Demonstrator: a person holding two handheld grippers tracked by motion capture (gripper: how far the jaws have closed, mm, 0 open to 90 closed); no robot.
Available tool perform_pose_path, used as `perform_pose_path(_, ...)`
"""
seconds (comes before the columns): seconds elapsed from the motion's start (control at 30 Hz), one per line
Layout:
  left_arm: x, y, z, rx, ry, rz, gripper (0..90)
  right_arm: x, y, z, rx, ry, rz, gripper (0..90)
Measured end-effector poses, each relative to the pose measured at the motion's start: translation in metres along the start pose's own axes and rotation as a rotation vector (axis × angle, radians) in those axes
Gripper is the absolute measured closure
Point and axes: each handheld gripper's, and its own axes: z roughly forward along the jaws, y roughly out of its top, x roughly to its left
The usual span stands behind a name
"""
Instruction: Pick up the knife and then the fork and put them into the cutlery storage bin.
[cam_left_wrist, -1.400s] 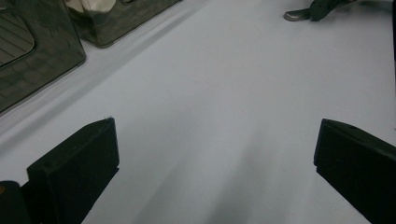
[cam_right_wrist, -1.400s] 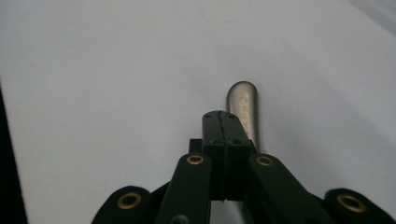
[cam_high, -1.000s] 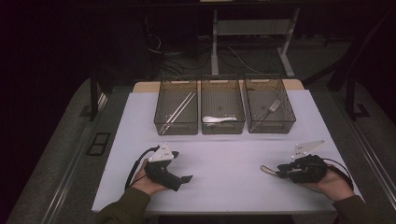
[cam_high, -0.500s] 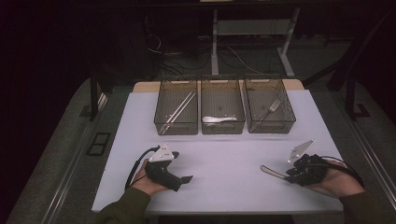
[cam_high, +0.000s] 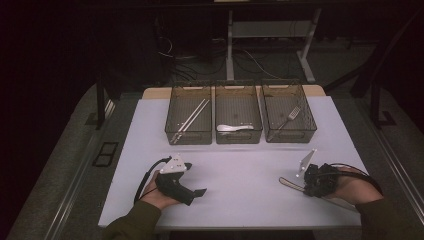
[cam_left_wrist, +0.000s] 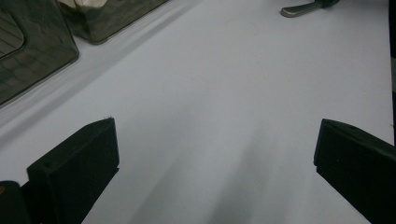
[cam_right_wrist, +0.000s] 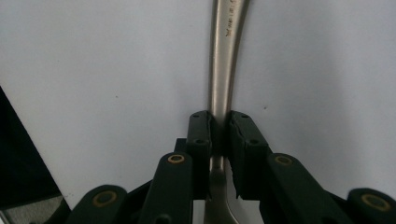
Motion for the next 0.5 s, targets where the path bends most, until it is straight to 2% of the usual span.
perform_pose_path(0.27, -0.0003, 0.0, 0.0006, -0.003, -0.003, -0.002, 0.0, 0.0003, -0.001, -0.0002, -0.009, -0.001, -0.018, 79.2)
perform_pose_path(0.33, -0.0002, 0.0001, 0.0002, -0.001, -0.002, 0.001, 0.0, 0.0003, -0.0031, -0.0007, -0.031, 0.015, 0.0, 79.2)
perform_pose_path(0.5, -0.0006, 0.0002, 0.0005, -0.003, -0.003, -0.001, 0.0, -0.0028, -0.0067, -0.0009, -0.089, 0.007, 0.013, 79.2)
